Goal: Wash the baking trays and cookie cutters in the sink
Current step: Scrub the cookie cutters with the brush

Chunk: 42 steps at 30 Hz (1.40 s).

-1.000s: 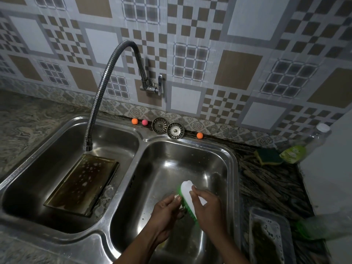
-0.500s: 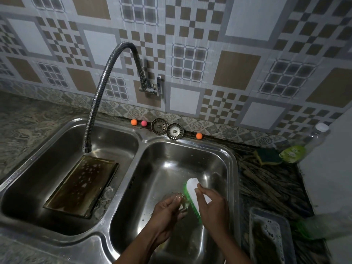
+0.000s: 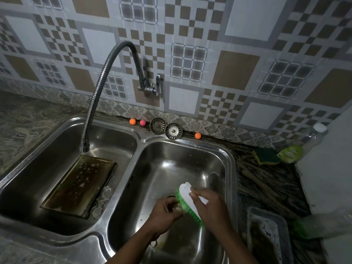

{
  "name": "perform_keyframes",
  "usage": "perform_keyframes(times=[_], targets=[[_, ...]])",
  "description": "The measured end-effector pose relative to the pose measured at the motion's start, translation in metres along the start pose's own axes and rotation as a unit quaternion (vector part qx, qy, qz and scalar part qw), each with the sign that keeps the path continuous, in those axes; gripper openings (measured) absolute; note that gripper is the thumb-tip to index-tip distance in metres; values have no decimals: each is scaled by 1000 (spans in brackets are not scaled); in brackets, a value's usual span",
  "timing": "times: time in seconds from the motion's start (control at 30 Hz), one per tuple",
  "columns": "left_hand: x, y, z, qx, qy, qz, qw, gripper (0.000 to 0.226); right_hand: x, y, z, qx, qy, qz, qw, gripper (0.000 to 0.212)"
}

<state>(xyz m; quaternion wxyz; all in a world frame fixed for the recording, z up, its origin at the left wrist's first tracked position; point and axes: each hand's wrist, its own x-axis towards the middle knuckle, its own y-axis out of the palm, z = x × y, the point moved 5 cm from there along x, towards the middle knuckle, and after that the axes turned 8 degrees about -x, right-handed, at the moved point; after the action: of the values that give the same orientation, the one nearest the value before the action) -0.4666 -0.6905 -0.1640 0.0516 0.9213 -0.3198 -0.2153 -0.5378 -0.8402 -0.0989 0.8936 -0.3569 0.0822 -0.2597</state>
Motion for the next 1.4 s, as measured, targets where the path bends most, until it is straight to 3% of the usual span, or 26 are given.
perform_keyframes(times=[0.27, 0.37, 0.5, 0.6, 0.73, 0.83, 1.0, 1.1, 1.2, 1.3, 1.33, 1.4], targets=[[0, -21, -7, -62, -8, -69, 996, 44, 0, -2, -12, -11, 34, -47, 998, 17], [-4, -47, -42, -74, 52, -124, 988, 45, -1, 0, -13, 31, 50, -41, 997, 14], [-15, -115, -104, 25, 166, -248, 954, 39, -4, 7, -6, 72, 65, -12, 995, 14], [-23, -184, -114, 185, 122, -358, 907, 38, -2, 17, -4, 84, 68, -1, 994, 15], [-29, -243, -61, 459, -138, -271, 835, 23, -3, 28, -6, 80, 68, 7, 994, 15], [-38, -259, -27, 469, -220, -230, 824, 31, -6, 31, -6, 76, 66, 16, 995, 14], [-32, -259, -18, 462, -195, -238, 832, 33, -10, 32, -5, 66, 83, 31, 994, 16], [-26, -250, -38, 467, -172, -283, 820, 42, -12, 28, -5, 63, 96, 36, 993, 20], [-22, -213, -74, 509, -42, -334, 792, 40, -12, 15, 3, 60, 93, 11, 994, 24], [-14, -146, -92, 565, 119, -284, 766, 38, -13, -7, 12, 58, 83, -30, 994, 29], [-8, -124, -88, 564, 134, -243, 778, 38, -14, -17, 12, 52, 77, -51, 994, 29], [3, -90, -63, 563, 88, -150, 808, 41, -15, -40, 9, 41, 80, -91, 992, 29]])
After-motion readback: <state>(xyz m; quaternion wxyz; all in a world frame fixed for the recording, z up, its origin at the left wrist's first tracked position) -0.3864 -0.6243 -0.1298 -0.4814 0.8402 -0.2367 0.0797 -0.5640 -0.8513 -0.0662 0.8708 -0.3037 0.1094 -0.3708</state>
